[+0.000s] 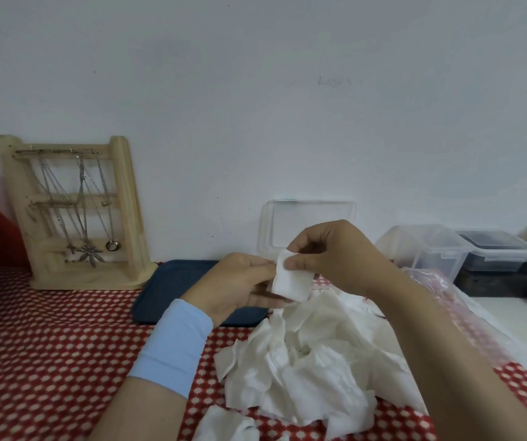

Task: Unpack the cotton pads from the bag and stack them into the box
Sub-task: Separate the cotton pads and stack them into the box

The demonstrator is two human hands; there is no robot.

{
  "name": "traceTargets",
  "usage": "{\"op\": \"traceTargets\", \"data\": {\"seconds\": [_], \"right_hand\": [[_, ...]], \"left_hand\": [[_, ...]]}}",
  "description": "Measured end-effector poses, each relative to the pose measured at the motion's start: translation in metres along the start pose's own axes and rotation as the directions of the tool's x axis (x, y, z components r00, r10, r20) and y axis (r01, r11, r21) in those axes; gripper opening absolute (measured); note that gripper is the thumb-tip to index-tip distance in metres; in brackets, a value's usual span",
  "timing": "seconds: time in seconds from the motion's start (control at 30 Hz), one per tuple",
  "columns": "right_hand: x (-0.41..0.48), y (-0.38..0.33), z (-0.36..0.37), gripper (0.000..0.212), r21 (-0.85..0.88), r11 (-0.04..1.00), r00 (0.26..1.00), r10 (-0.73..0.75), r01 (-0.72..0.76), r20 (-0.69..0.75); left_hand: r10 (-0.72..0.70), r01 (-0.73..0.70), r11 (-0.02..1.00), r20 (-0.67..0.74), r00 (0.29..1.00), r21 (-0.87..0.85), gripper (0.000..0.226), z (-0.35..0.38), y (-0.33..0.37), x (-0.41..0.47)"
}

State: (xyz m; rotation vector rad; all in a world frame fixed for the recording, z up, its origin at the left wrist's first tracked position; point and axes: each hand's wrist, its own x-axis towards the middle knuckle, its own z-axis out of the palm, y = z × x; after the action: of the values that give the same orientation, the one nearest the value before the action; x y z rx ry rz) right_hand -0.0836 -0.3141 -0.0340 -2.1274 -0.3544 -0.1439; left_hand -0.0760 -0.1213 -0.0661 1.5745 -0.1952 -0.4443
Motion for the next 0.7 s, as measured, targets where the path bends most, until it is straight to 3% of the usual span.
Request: {"op": "traceTargets", "data": {"seconds": [0.1,0.17,0.27,0.37,0.47,0.5,0.57,0.63,0.7], "right_hand": [[0.002,0.005,0.003,0.014,-0.111,0.993,0.997,-0.035,0.027,-0.067],[0.004,0.007,0.004,0.032,-0.178,0.984,0.995,-0.040,0.024,-0.088],[0.003,0.008,0.002,0.050,-0.074,0.996,0.998,0.039,-0.043,-0.054],[0.004,0.007,0.003,0.043,0.077,0.995,0.996,0.066,-0.061,-0.066],[0.004,0.007,0.001,0.022,-0.016,1.000,0.992,0.010,-0.012,-0.127],[0.002,0.006,-0.002,0.017,-0.124,0.992,0.996,-0.011,0.000,-0.083],[-0.004,0.003,-0.008,0.022,-0.347,0.938,0.985,0.037,0.025,0.171],[-0.009,0.000,-0.004,0.041,-0.482,0.875,0.892,0.185,0.041,0.413],[-0.010,0.001,0.007,0.049,-0.569,0.820,0.846,0.258,0.063,0.467]], "left_hand": [[-0.007,0.010,0.996,0.033,0.999,-0.086,0.033,0.002,0.002,0.001],[-0.011,0.018,0.984,0.040,0.999,-0.180,0.043,0.001,0.002,0.001],[0.039,-0.035,0.996,0.058,0.998,-0.078,0.036,-0.001,0.003,-0.002],[0.063,-0.064,0.997,0.034,0.997,0.040,0.024,-0.004,0.002,-0.001],[0.083,-0.076,0.995,-0.102,0.991,0.067,0.025,-0.010,0.001,0.001],[0.089,-0.082,0.995,-0.167,0.982,0.049,0.024,-0.014,-0.001,0.002],[0.087,-0.094,0.995,-0.279,0.956,-0.014,0.022,-0.021,-0.003,0.005],[0.068,-0.098,0.992,-0.327,0.942,-0.076,0.021,-0.026,-0.005,0.007],[0.045,-0.100,0.984,-0.331,0.942,-0.150,0.016,-0.025,-0.005,0.007]]}}
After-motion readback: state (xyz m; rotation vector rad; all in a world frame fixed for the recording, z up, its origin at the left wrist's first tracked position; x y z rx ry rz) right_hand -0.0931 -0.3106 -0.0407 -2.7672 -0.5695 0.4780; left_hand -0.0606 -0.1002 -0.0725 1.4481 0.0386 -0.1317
